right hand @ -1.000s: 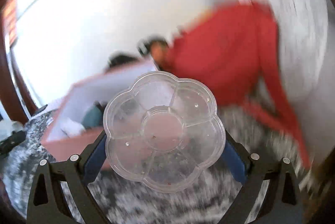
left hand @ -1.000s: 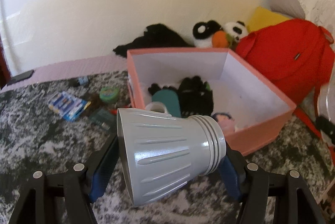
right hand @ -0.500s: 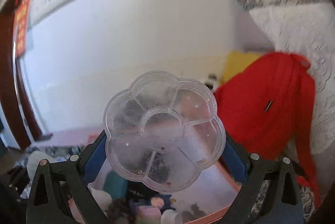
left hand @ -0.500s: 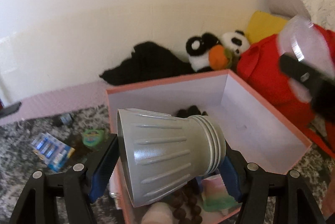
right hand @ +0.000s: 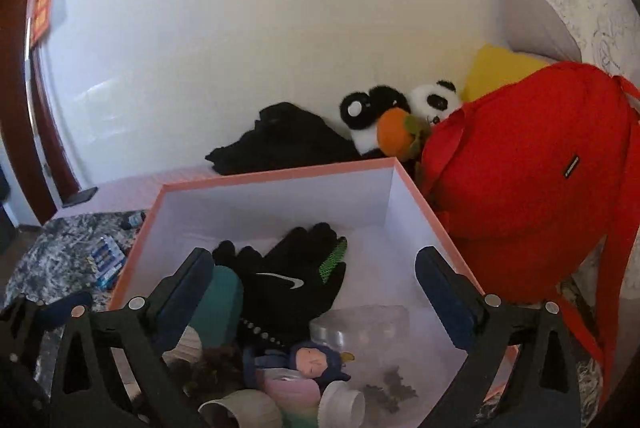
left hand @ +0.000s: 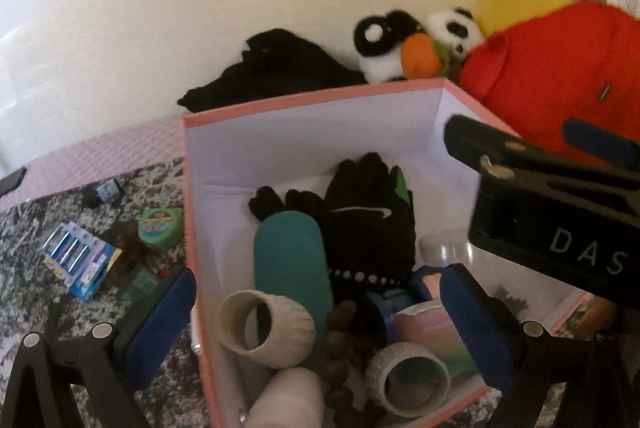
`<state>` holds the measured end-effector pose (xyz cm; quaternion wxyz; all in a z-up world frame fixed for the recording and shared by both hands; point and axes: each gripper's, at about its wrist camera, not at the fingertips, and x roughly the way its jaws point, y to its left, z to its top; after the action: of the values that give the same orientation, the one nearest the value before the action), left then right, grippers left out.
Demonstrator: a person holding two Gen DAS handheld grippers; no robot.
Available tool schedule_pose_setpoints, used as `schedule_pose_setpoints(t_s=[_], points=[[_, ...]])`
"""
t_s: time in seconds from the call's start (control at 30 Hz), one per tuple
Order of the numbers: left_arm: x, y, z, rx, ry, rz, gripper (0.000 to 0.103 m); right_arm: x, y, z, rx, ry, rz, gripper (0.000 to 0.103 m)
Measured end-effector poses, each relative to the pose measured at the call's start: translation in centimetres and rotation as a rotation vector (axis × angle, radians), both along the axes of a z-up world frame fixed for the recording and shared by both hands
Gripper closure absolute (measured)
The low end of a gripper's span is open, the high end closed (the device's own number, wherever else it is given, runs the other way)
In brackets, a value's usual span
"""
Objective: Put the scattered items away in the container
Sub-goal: 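Carry the grey cup and clear bead box into the pink box and release both, then grasp the battery blister pack with the left gripper while the right grasps the green packet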
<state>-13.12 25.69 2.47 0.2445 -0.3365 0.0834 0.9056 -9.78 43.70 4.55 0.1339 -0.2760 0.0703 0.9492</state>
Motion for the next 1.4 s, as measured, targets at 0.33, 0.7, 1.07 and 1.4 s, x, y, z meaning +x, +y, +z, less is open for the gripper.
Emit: schedule_pose_setpoints(t_s=[0.33,0.7,1.07,1.4], points=[[-1.7,-13.5,1.9,-0.009,0.04,0.23,0.002,1.9,-7.0,2.4,-0.043,0.076,0.13,0.0],[-7.0,-29.9,-1.0,0.109,-0.128,0.544,0.002,-0.2,-23.8,-1.0,0.074,0.022,0.464,0.0],[-17.6,-27.9,-10.6,0.284,-0.511,0.518,0.002,-5.3,-29.7,-12.4,0.323,-0.23,0.482,0.001],[-27.0,-24.4,-15.4,0.522,-0.625,0.48,0.002,-9.6,-28.7,-17.1,0.282,-0.316,0.464,0.001]])
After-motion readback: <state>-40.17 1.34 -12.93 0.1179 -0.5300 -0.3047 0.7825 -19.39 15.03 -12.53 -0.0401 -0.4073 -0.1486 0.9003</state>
